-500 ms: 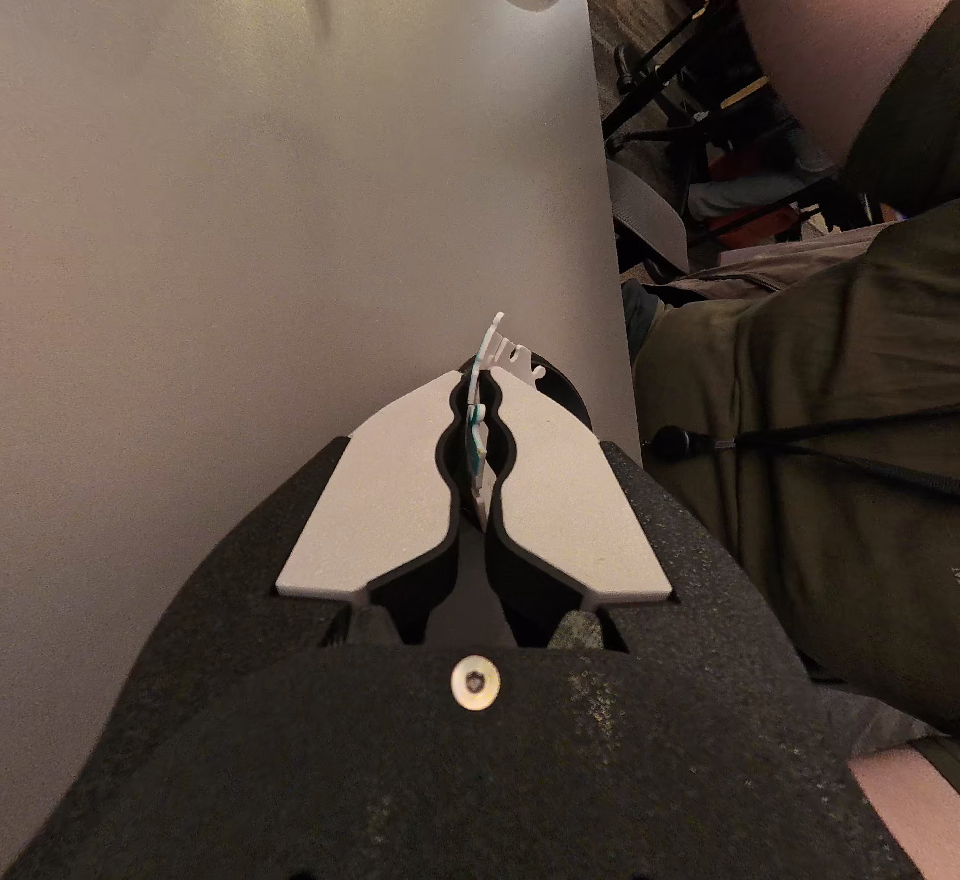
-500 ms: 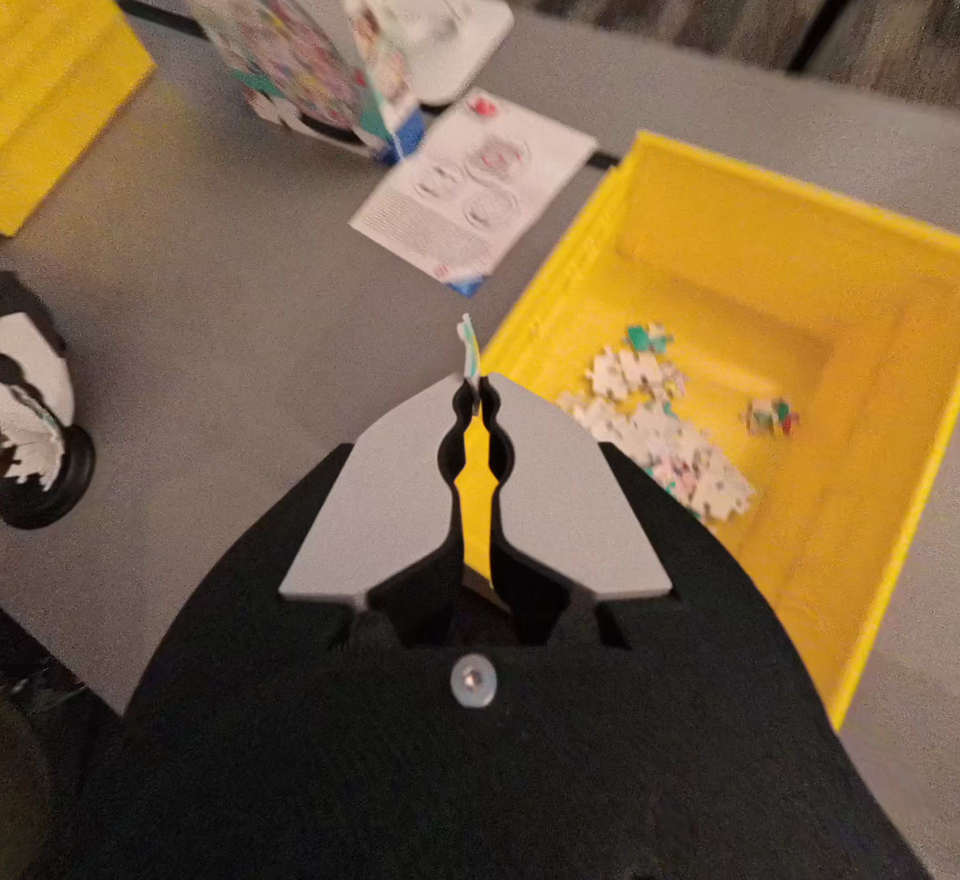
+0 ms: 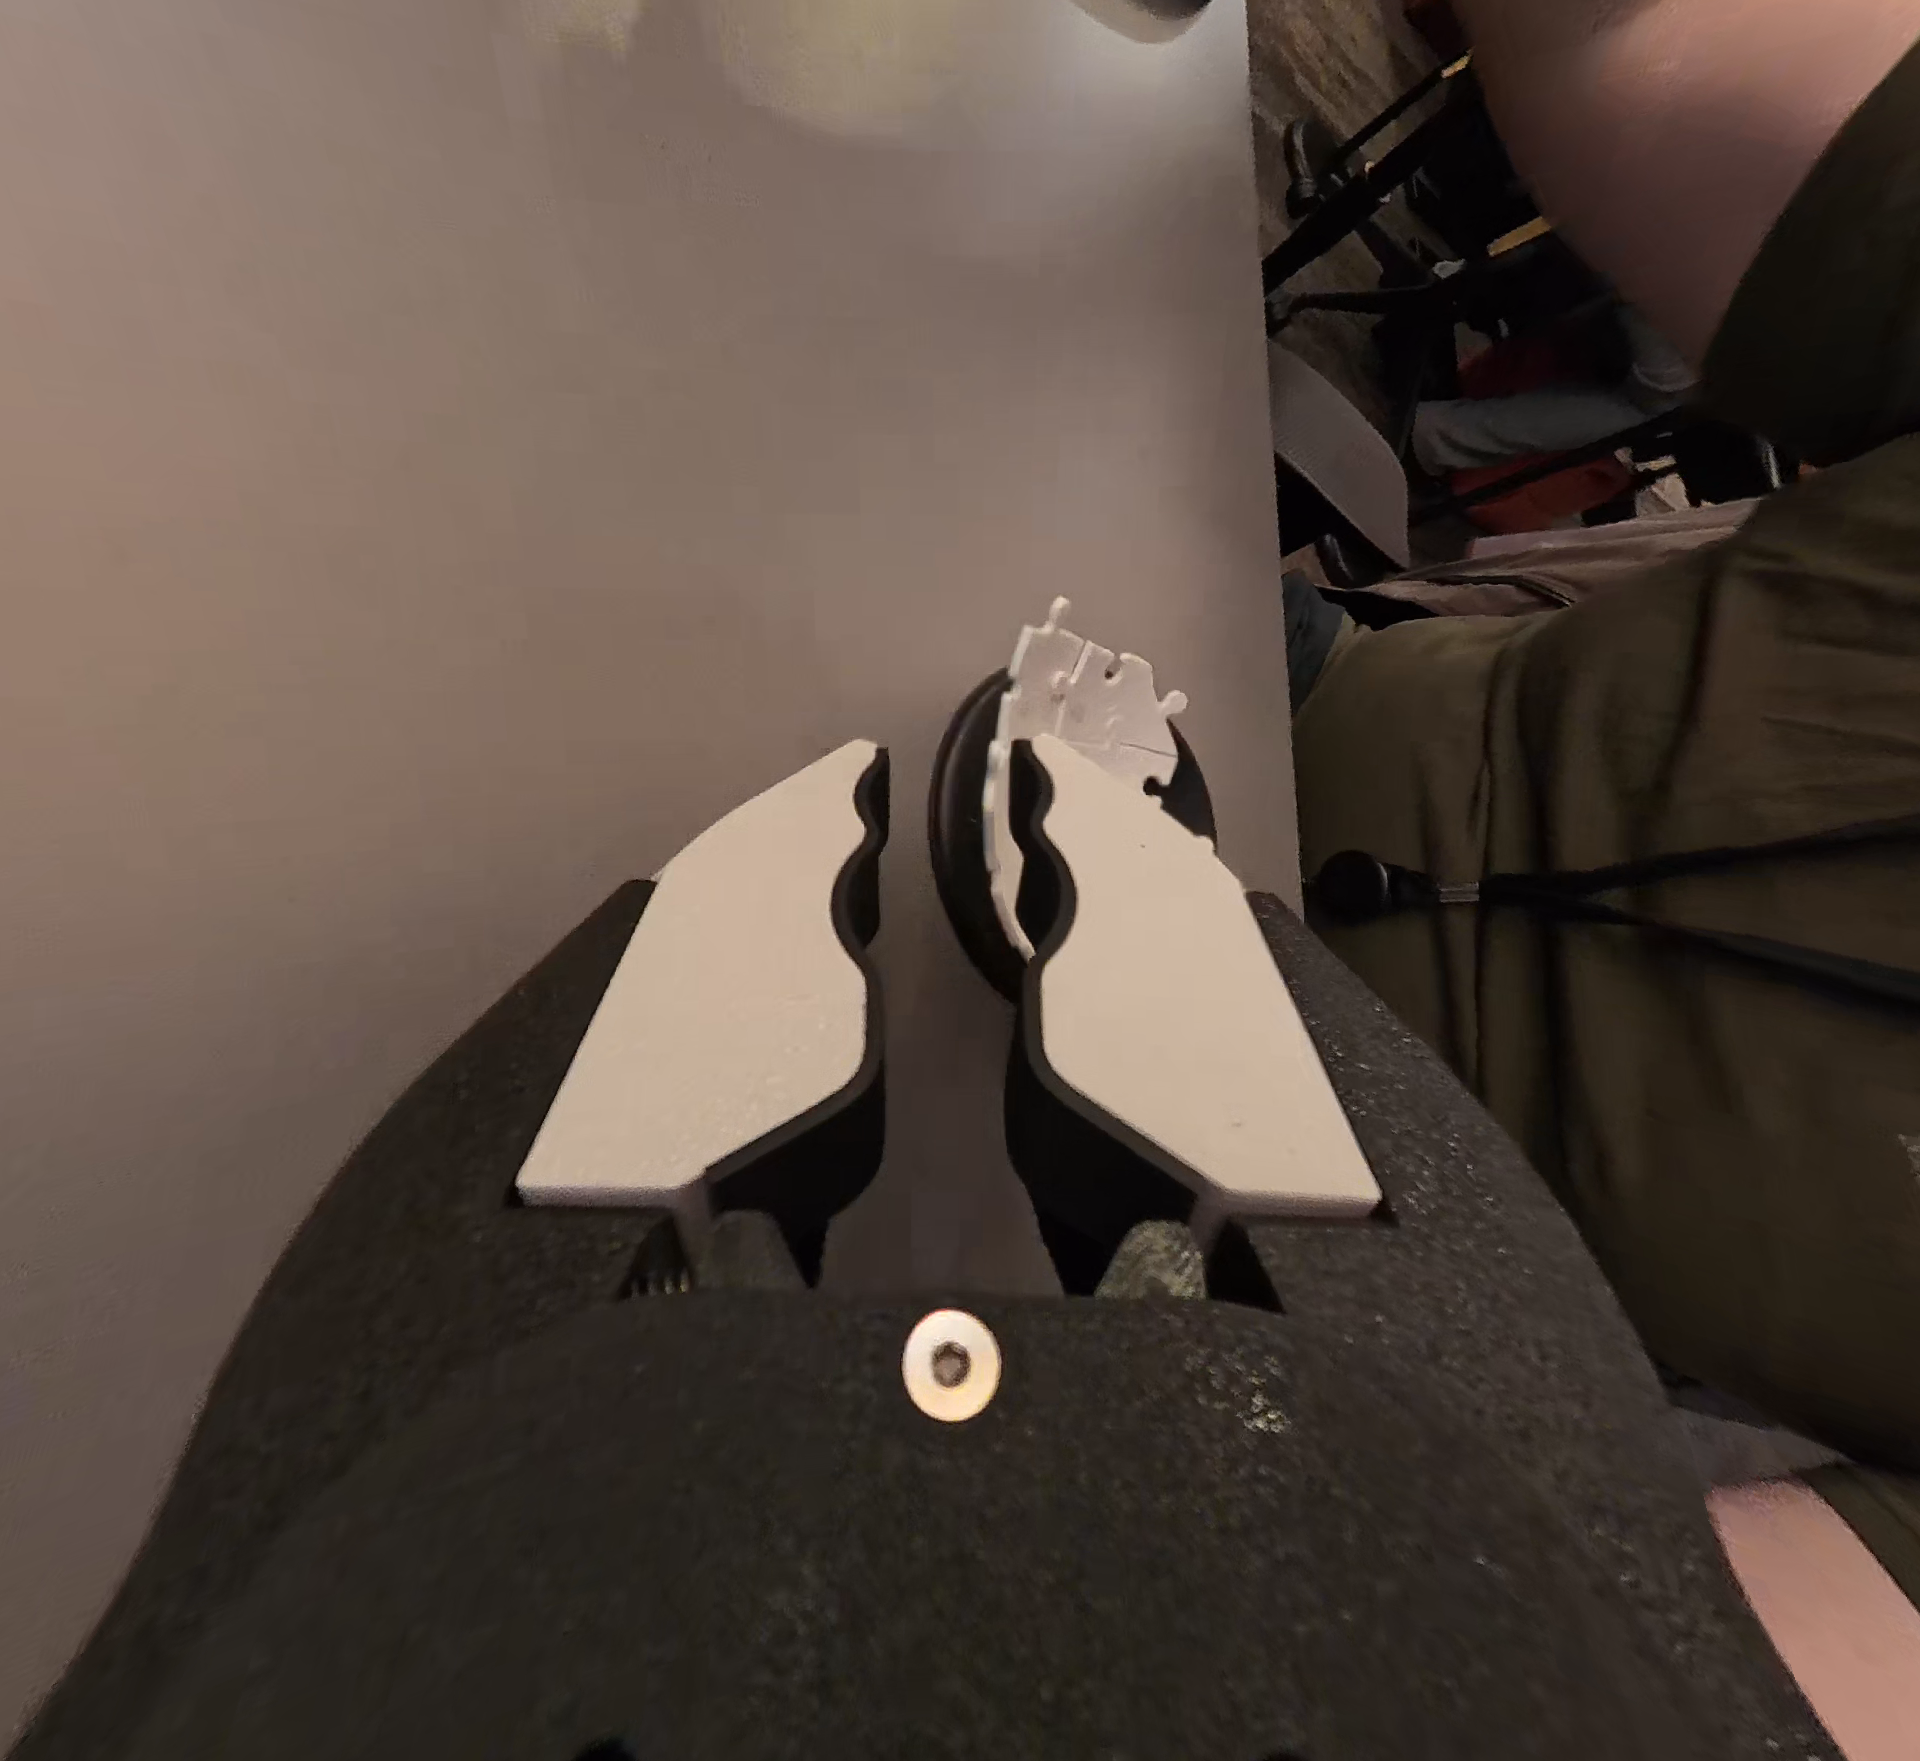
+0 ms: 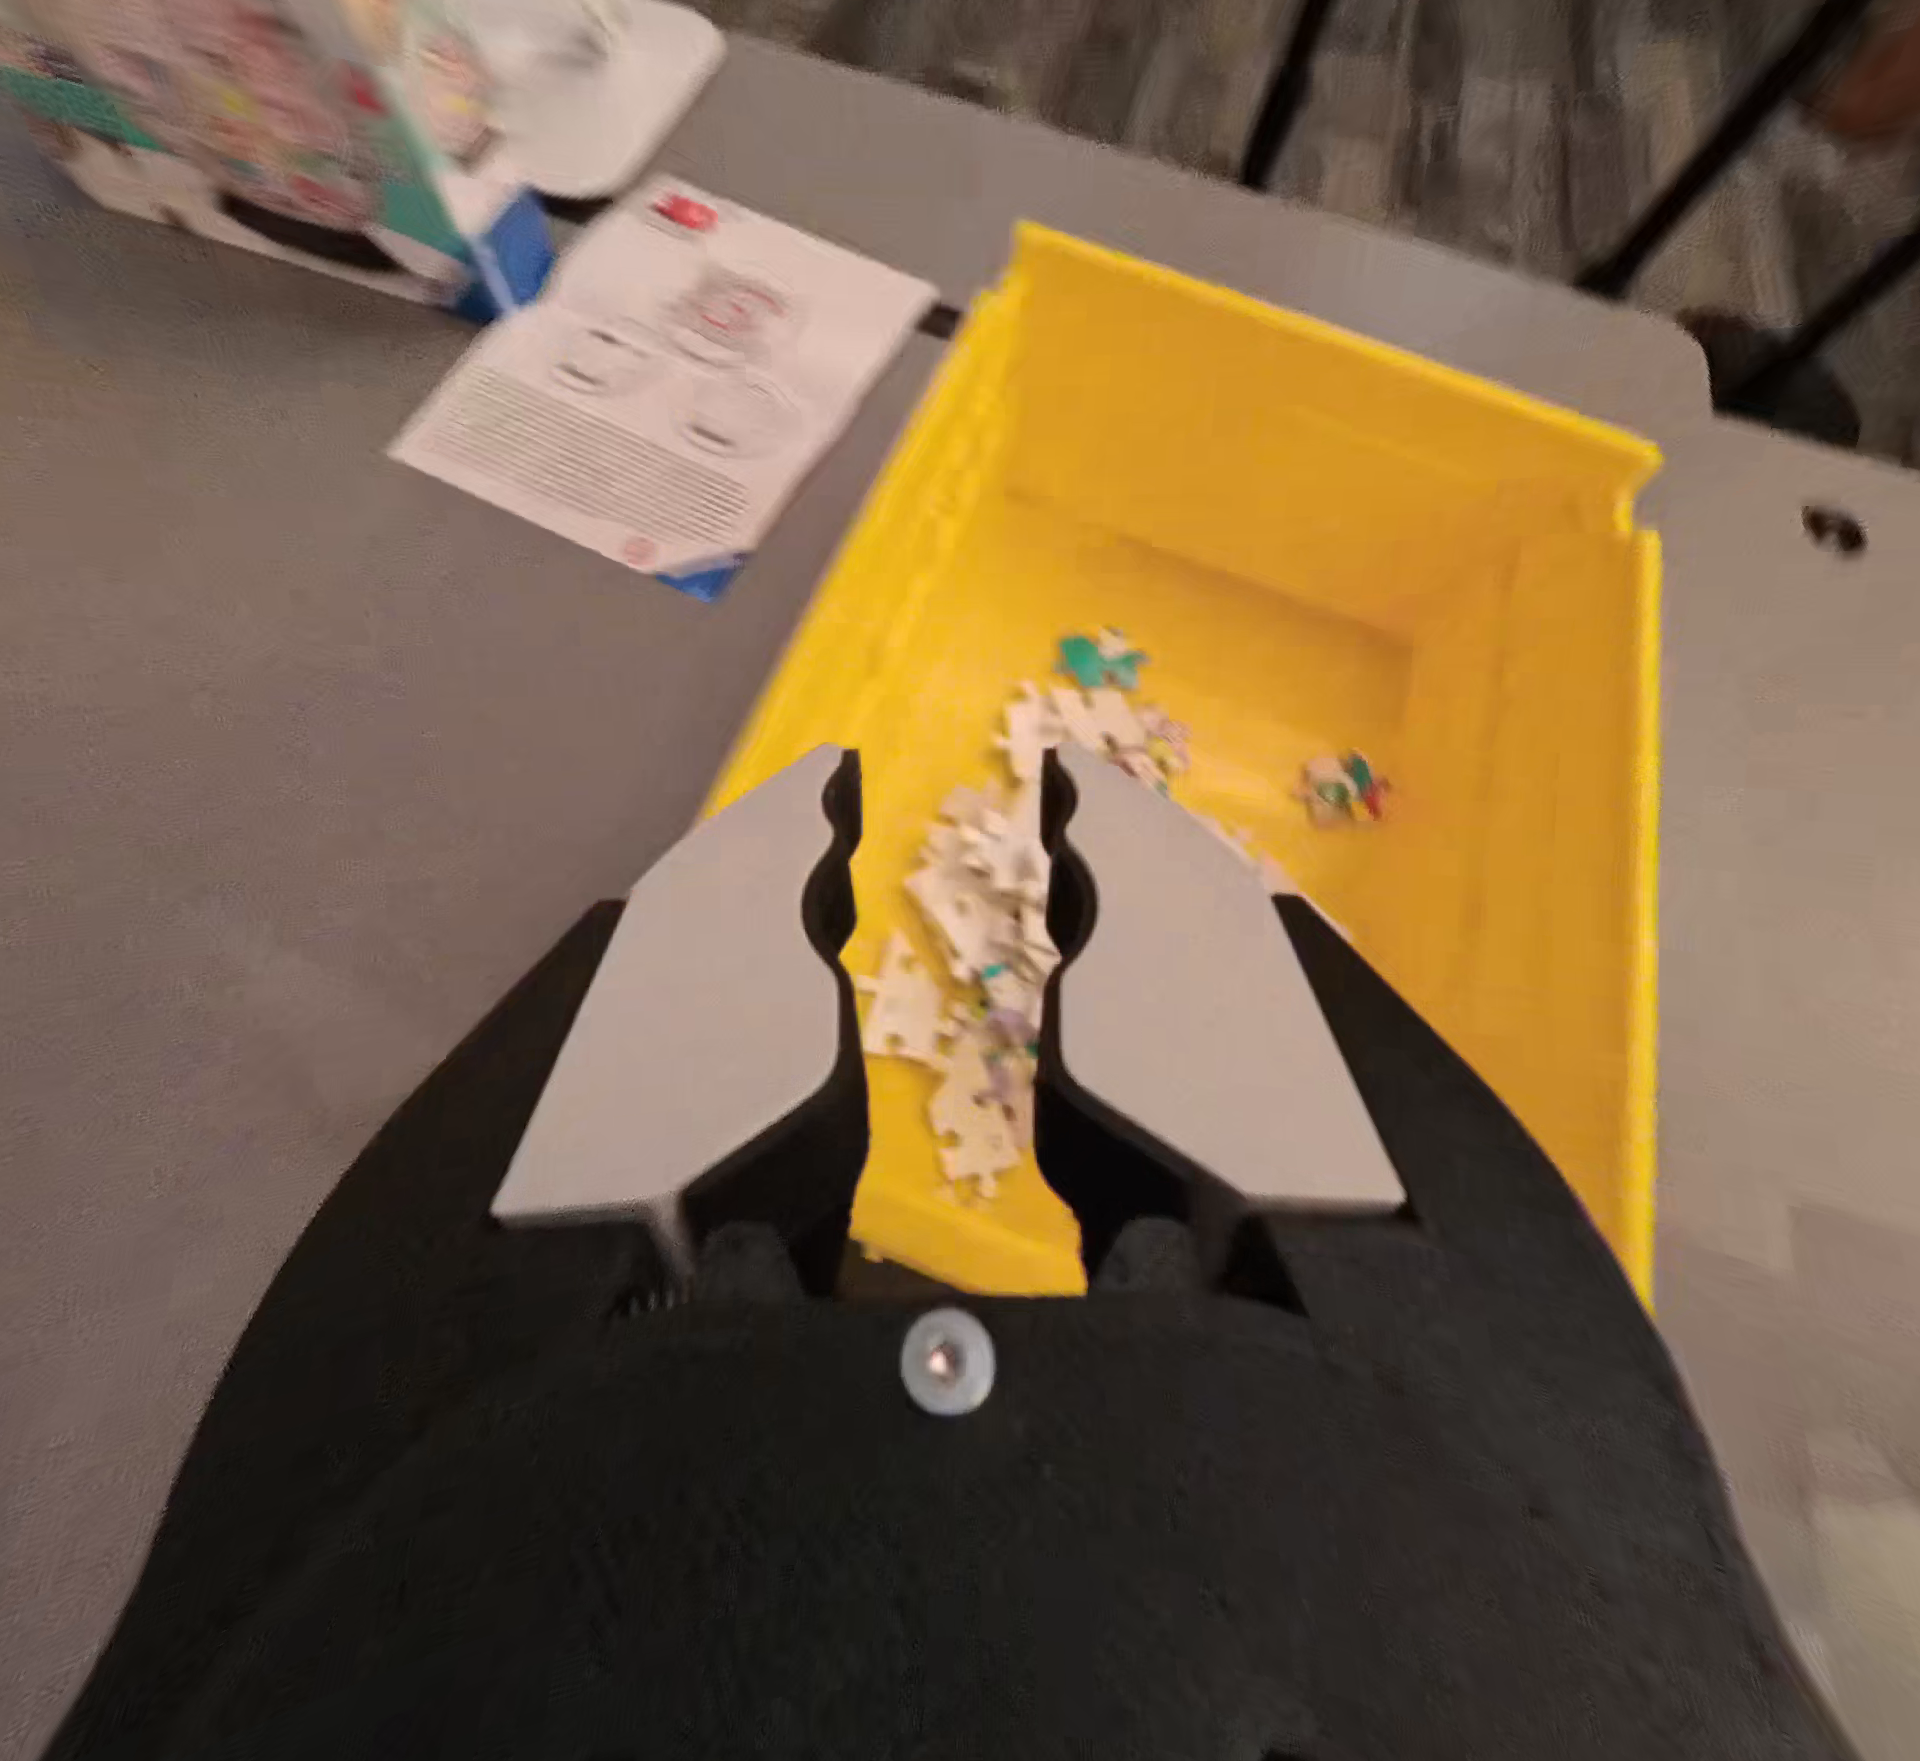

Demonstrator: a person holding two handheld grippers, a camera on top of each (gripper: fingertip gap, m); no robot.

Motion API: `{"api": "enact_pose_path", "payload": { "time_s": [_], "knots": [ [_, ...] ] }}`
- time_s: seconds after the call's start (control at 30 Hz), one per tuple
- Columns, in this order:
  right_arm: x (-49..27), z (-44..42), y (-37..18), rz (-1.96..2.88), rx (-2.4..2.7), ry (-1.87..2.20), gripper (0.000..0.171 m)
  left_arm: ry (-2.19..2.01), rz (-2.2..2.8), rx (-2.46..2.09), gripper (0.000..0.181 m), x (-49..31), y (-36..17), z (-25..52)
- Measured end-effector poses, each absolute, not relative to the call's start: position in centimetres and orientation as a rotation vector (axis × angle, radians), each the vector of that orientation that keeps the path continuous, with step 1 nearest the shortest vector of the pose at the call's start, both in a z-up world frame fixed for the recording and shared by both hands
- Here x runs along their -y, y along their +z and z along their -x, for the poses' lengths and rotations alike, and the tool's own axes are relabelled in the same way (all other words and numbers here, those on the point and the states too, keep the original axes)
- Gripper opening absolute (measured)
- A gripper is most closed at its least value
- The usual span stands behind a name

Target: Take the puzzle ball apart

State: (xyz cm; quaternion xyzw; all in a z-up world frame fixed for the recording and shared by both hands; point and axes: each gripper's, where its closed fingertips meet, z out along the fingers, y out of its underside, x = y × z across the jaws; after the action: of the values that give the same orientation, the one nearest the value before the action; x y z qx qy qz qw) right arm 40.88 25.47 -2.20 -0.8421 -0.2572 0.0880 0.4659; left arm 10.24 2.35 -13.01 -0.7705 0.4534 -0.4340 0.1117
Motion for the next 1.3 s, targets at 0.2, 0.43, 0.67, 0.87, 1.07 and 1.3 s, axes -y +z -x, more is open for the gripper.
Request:
{"api": "enact_pose_path", "payload": {
  "time_s": [0.2,0.43,0.67,0.87,1.07,1.3],
  "knots": [
    [-9.3,-19.9,-5.4,1.881,1.248,0.921,0.034,-1.221,2.323,-1.415,0.022,-1.3,-13.9,-9.8],
    [-1.2,-12.2,-14.0,2.053,1.572,1.069,0.031,-1.292,2.359,-1.408,0.022,-0.6,-13.7,-9.1],
    [-0.4,-12.1,-14.6,2.102,1.649,1.103,0.007,-1.201,2.316,-1.548,0.005,0.1,-14.4,-9.7],
    [-1.3,-13.1,-13.2,2.053,1.638,1.159,0.004,-1.147,2.102,-1.610,0.005,-0.3,-12.9,-10.7],
    [-1.3,-13.4,-13.0,2.083,1.635,1.346,0.003,-1.009,1.972,-1.704,0.004,-0.3,-12.7,-11.0],
    [-0.2,-13.6,-12.4,1.904,1.776,1.415,0.004,-1.073,1.960,-1.710,0.003,0.2,-12.4,-11.1]
  ]
}}
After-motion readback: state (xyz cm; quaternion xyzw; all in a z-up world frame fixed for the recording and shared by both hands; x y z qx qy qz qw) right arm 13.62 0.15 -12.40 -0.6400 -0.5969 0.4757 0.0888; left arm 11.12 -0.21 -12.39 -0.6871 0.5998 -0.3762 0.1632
